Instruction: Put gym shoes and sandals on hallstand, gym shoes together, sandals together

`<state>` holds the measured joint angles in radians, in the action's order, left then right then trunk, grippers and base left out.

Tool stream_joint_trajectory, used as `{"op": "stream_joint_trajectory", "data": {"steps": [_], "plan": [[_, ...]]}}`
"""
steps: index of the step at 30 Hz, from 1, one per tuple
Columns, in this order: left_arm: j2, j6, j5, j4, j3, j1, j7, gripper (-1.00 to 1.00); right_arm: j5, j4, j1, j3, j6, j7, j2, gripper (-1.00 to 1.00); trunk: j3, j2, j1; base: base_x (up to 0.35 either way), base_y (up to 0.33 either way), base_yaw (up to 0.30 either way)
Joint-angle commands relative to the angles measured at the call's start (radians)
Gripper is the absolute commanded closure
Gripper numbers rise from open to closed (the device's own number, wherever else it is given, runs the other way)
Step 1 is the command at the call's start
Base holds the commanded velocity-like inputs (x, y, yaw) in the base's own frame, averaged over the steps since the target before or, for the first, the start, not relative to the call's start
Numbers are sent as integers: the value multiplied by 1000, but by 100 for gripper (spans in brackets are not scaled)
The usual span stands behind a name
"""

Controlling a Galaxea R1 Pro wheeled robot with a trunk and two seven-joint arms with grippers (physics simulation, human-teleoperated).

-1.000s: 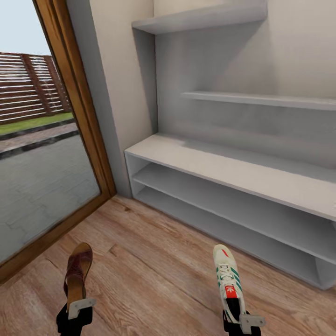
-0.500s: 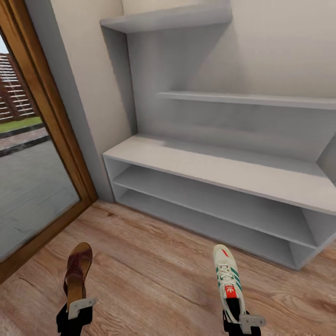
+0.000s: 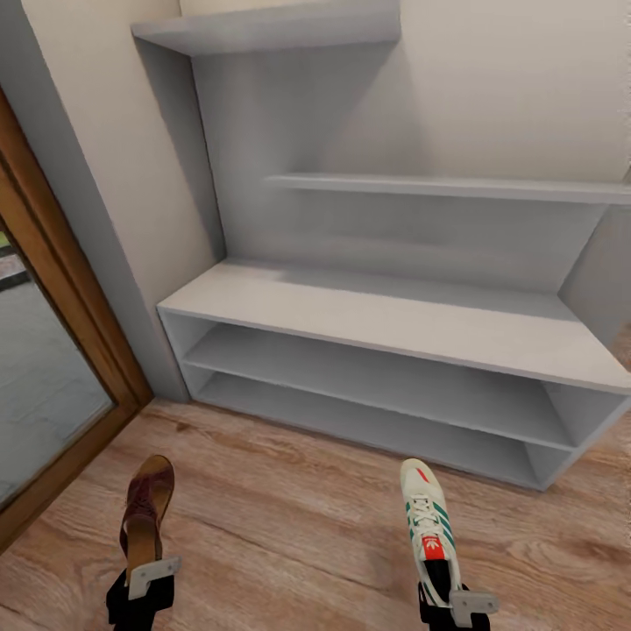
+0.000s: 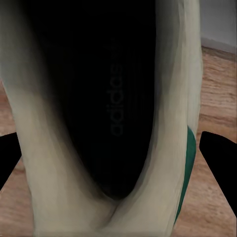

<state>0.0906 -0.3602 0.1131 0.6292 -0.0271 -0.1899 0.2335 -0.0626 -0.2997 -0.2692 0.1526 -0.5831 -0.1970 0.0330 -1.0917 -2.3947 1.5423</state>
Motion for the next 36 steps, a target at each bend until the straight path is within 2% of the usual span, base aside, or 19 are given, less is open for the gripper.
{"op": "stream_joint_trajectory", "data": {"steps": [1,14,30,36], "plan": [[0,-3,7,0,-3,0,1,100,-6,1,-1,9,-3,-5,1,100,-1,0,0,221,277,-268],[1,-5,7,0,-3,0,2,100,-6,1,-1,9,-3,-5,1,100,-1,0,0,193,249,-268],[0,-5,8,0,-2,0,1,100,-6,1,-1,8,-3,-5,1,100,-1,0,0,9,12,-268],[1,-5,8,0,-3,0,3,100,-6,0,-1,8,-4,-5,3,100,-1,0,0,4,276,-153]]}}
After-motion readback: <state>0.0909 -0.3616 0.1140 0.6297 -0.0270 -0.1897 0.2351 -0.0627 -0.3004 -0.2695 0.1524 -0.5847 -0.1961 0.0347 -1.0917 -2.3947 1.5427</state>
